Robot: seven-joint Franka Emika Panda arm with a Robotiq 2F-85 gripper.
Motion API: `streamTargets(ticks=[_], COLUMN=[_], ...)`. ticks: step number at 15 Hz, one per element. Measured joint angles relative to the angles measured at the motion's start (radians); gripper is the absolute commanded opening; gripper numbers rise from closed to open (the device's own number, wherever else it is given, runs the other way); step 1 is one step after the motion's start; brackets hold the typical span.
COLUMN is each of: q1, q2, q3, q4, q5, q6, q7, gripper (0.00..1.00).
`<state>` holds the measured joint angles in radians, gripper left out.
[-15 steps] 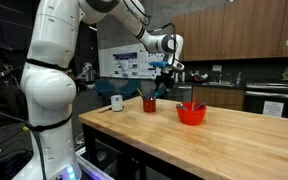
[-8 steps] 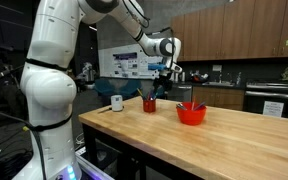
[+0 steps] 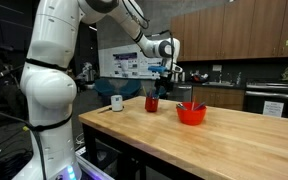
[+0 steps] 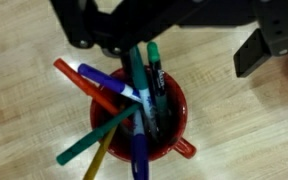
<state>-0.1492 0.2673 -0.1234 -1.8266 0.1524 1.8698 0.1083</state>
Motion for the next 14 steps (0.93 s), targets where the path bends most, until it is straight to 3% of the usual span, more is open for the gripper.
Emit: streamTargets(ticks=[14], q1=[-0.004], q2=[-0.077], q3=[-0.011], q4=[-0.086], q5=[-0.018], q6=[0.103], q7=[-0.061], gripper=[1.0])
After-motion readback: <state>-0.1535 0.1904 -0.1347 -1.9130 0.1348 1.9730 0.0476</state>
